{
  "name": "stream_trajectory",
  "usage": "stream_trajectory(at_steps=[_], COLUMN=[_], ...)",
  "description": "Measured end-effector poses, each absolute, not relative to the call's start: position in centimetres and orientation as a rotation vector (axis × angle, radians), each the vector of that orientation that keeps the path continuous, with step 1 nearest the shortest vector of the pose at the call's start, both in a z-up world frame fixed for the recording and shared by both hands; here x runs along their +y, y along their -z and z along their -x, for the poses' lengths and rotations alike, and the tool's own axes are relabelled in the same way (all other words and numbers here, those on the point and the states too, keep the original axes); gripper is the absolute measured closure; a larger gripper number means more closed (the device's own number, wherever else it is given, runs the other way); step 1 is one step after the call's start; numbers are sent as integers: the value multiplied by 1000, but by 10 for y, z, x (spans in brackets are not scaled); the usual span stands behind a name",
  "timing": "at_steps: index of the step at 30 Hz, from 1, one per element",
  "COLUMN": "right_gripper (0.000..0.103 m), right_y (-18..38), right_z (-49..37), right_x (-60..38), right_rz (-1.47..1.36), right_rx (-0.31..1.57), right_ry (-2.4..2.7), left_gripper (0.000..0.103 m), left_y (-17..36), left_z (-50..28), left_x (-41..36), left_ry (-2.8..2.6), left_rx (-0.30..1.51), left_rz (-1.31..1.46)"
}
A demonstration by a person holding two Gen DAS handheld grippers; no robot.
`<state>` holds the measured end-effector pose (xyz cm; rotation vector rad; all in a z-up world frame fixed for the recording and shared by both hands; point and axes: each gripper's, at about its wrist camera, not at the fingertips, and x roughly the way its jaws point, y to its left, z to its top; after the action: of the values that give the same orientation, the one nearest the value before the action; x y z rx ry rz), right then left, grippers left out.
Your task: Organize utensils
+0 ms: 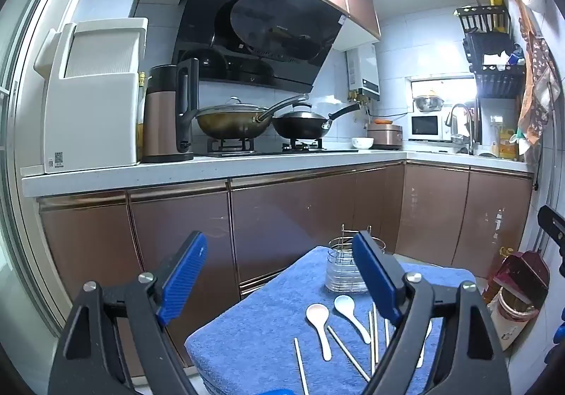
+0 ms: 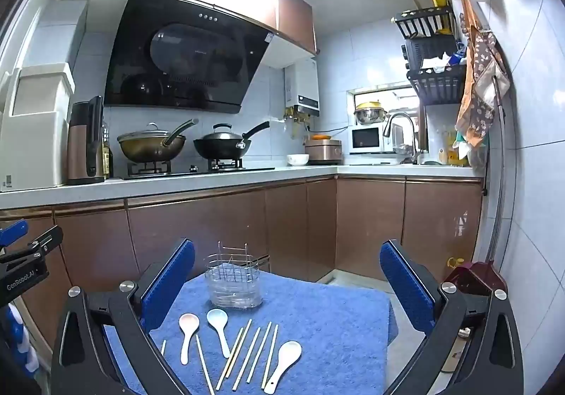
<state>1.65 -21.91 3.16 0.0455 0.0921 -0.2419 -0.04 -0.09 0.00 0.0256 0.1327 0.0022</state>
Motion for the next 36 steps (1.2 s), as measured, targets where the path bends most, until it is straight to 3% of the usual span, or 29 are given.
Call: stream_trajectory(at_steps=[36], right_gripper=[0], right_y=[-22], right_z=[-18], right_x=[-244], right_rz=[-25], right_rx=[121], right_ry=[369], left_gripper=[19], left_y=[-2], left_z=[-6], left_x=[-10], left_ry=[32], left_rx=[118], left_rz=[40])
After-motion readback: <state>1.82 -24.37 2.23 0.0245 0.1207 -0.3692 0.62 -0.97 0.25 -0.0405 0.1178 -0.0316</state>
